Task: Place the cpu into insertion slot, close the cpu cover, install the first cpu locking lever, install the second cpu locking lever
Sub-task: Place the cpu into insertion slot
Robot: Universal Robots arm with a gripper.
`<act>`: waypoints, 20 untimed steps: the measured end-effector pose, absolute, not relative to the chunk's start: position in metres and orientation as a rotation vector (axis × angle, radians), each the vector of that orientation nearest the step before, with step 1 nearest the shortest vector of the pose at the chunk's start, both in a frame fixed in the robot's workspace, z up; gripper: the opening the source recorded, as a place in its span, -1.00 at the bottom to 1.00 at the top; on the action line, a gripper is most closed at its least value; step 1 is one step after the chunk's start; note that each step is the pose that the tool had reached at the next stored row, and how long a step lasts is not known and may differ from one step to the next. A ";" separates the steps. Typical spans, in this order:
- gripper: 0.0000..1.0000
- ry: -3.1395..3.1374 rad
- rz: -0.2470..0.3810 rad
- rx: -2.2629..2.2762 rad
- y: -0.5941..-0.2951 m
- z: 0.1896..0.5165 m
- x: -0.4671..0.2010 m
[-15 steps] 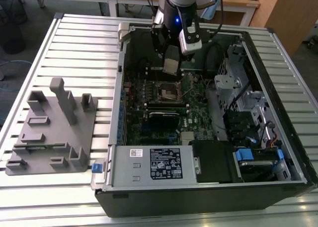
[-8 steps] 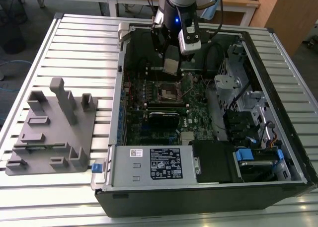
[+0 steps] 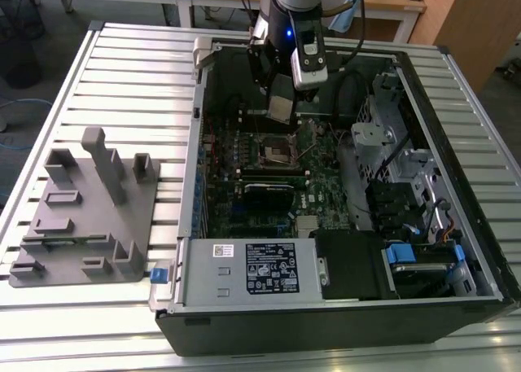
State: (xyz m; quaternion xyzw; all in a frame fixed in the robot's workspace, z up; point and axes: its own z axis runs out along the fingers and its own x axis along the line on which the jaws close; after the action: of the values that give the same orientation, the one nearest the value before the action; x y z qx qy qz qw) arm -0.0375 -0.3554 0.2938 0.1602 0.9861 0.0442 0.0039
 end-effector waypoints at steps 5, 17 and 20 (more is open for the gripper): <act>0.08 3.076 0.138 0.571 -0.355 0.293 -0.037; 0.08 3.048 0.137 0.689 -0.355 0.293 -0.037; 0.08 3.036 0.137 0.737 -0.355 0.293 -0.037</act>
State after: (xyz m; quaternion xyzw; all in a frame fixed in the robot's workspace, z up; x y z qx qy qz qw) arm -0.0374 -0.3554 0.2929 0.2356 0.9708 0.0437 0.0072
